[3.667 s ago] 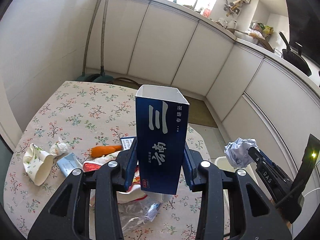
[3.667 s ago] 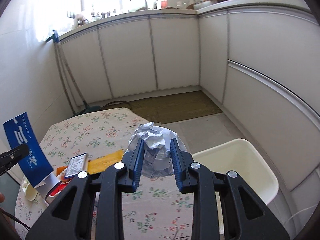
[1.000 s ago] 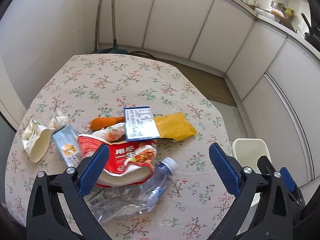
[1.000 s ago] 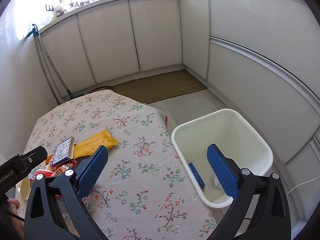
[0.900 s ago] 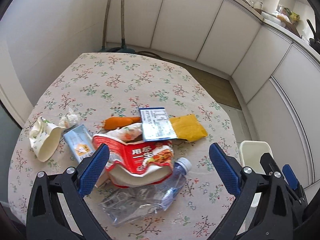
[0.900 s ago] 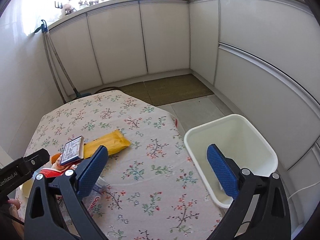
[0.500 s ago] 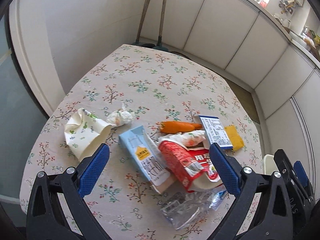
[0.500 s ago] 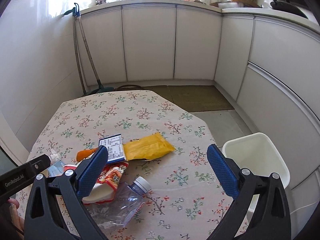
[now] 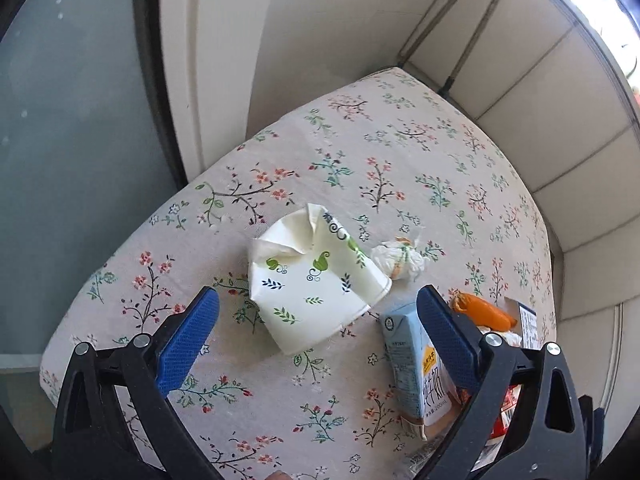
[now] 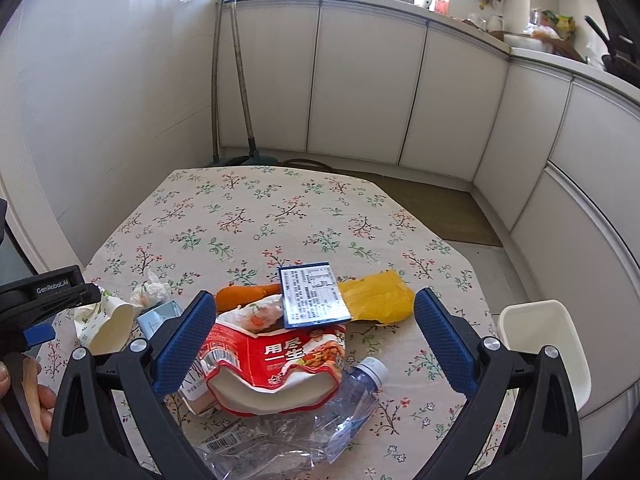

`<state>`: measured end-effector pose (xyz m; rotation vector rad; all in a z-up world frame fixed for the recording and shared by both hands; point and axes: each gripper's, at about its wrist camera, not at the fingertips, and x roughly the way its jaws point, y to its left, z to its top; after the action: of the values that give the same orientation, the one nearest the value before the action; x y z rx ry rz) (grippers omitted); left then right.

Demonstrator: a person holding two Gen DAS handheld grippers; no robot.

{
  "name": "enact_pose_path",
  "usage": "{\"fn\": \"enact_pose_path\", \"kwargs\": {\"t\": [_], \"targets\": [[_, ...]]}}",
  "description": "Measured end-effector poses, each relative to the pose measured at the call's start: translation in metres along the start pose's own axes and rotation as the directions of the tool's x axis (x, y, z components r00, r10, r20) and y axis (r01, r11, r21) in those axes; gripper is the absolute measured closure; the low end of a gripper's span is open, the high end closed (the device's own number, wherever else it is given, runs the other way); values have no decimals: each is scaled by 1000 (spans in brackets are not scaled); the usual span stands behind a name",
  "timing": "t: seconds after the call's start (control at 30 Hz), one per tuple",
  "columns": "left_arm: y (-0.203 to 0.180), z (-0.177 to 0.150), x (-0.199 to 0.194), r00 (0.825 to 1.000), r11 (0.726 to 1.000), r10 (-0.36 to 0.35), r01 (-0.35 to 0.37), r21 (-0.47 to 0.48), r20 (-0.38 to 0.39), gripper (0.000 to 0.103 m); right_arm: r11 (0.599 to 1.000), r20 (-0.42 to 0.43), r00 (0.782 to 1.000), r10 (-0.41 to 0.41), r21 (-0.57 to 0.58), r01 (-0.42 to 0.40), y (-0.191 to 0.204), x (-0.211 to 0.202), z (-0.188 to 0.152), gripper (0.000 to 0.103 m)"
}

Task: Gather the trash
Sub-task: 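Grasp the white paper cup with the left tool and lift it, then grasp the crumpled tissue with the right tool while the left tool holds the cup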

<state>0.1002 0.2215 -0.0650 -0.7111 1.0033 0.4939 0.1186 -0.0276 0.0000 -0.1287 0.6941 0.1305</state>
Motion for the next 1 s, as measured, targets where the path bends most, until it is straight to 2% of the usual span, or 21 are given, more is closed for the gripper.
{"fn": "enact_pose_path", "kwargs": {"t": [0.2, 0.27, 0.33, 0.37, 0.4, 0.43, 0.5, 0.63, 0.73, 0.87, 1.0], "targets": [[23, 3, 15, 997, 985, -57, 47, -164, -55, 14, 996, -12, 999, 35, -86, -36, 27, 8, 2, 7], [32, 3, 24, 989, 966, -121, 98, -238, -85, 22, 994, -21, 999, 42, -103, -44, 34, 11, 2, 7], [37, 2, 34, 977, 946, -177, 135, -294, -121, 35, 993, -35, 998, 49, -107, -52, 37, 14, 1, 7], [41, 1, 39, 968, 931, -212, 157, -329, -138, 37, 993, -44, 998, 53, -104, -58, 37, 16, 1, 7], [43, -1, 41, 964, 923, -227, 167, -346, -141, 39, 993, -57, 997, 59, -99, -65, 37, 18, 1, 7], [43, -1, 39, 965, 921, -228, 171, -349, -130, 45, 993, -75, 995, 69, -92, -76, 36, 21, 0, 7], [40, 0, 36, 961, 922, -251, 199, -333, -120, 62, 992, -102, 991, 84, -80, -92, 34, 26, 0, 7], [32, -1, 34, 959, 934, -255, 211, -288, -124, 72, 989, -148, 981, 124, -59, -134, 33, 33, -2, 7], [22, 1, 22, 971, 955, -226, 205, -215, -78, 75, 986, -177, 973, 146, -59, -158, 34, 36, -4, 7], [-2, 3, -8, 987, 988, -149, 151, -36, 53, 76, 976, -199, 964, 175, -97, -197, 42, 40, -4, 7], [-17, 4, -39, 977, 991, -125, 113, 77, 173, 76, 947, -253, 939, 235, -159, -280, 56, 48, 0, 7]]}}
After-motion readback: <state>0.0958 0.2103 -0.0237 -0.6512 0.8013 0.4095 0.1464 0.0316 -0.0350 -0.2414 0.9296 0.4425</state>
